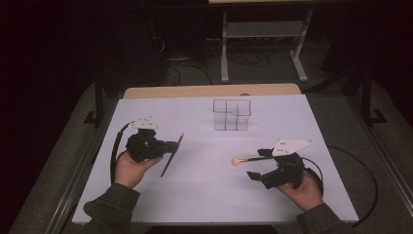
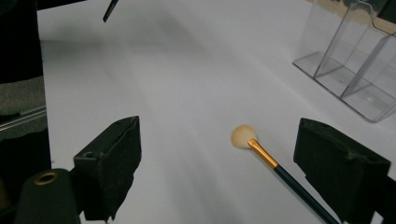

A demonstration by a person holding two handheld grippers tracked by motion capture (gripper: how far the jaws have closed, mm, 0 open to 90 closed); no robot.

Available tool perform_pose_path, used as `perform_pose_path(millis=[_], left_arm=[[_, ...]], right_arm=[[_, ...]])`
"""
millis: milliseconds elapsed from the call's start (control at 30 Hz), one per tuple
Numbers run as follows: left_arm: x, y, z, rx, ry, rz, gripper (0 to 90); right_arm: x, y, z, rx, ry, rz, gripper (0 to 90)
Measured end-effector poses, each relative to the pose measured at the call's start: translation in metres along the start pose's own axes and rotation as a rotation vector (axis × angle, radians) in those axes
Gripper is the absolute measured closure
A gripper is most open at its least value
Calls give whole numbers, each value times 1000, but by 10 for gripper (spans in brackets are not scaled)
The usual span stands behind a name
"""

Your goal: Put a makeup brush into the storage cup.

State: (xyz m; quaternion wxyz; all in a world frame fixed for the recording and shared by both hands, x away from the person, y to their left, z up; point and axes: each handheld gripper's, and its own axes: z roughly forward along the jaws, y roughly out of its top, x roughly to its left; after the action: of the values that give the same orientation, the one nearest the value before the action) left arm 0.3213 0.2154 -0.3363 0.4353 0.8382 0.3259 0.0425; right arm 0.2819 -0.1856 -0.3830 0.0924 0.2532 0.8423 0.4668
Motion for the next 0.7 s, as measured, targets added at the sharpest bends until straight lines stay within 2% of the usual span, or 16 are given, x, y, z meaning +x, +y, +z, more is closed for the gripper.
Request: perform_pose_path(millis=[533,700], left_arm=[[-6,7,2,-10,-32,33,846],[-10,10,4,-15,-45,29,846]], right_arm=[[0,27,10,37,59,-17,140],[1,31,15,51,75,-21,140]])
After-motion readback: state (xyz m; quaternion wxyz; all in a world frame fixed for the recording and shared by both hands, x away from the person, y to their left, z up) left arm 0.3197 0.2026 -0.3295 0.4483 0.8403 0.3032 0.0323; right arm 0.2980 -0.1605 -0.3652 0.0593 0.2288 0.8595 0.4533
